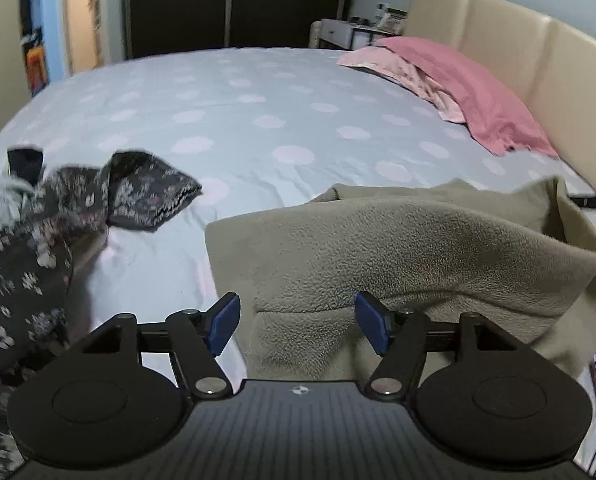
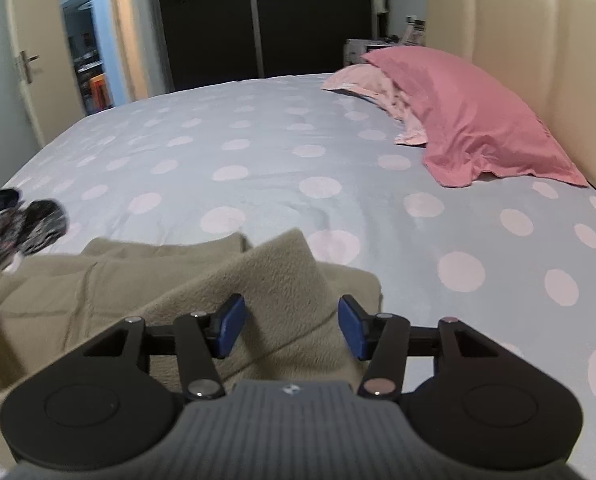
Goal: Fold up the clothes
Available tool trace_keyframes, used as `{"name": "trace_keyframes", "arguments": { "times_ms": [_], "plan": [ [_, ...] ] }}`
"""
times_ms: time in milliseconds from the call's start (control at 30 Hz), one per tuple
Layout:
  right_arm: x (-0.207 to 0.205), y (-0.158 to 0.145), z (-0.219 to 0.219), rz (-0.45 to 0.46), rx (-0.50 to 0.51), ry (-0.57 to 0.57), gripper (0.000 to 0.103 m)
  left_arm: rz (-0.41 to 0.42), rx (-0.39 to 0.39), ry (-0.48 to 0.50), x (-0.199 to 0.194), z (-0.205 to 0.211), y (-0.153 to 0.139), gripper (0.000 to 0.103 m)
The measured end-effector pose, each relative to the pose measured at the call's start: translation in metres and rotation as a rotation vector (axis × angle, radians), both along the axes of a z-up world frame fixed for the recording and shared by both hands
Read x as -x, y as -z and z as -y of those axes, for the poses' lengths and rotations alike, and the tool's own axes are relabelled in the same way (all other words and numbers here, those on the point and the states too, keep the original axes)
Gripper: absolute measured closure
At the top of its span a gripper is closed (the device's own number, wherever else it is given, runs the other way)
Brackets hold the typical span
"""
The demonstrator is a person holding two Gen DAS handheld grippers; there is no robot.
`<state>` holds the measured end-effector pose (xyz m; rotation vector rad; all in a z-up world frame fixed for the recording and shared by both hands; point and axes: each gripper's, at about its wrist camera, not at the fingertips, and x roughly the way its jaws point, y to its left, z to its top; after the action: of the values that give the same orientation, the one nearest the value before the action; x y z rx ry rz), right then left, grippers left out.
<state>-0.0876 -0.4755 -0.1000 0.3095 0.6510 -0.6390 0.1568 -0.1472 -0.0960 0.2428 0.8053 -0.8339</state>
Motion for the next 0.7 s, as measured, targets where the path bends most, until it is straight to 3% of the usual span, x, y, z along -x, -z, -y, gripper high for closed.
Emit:
{"name": "trace_keyframes", "arguments": {
  "times_ms": [100,200,300,400,567,633,700],
  "plan": [
    [-0.011,0.011,0.018,-0.028,-0.038,0.106,0.048,-0.068,0.039,-0.075,-0.016,-0.001,0.006,0.041],
    [-0.010,0.016,0.031,0.013,-0.094,0.146,0.048,-0.120,0.087,-0.132,-0.029,-0.004,0.007,0.041],
    [-0.006,0.017,0.036,0.079,-0.121,0.118,0.045,-0.155,0.123,-0.148,-0.038,-0.006,0.008,0.040],
    [-0.001,0.019,0.040,0.129,-0.154,0.073,0.033,-0.169,0.114,-0.135,-0.042,-0.003,0.014,0.039],
    [-0.005,0.033,0.046,0.098,-0.161,0.068,0.031,-0.174,0.107,-0.148,-0.044,0.002,0.025,0.039],
    [-0.008,0.036,0.046,0.096,-0.165,0.044,0.031,-0.184,0.118,-0.149,-0.045,0.002,0.026,0.042],
    [-0.012,0.036,0.042,0.096,-0.158,0.004,0.037,-0.193,0.129,-0.148,-0.044,0.003,0.027,0.056]
  ]
}}
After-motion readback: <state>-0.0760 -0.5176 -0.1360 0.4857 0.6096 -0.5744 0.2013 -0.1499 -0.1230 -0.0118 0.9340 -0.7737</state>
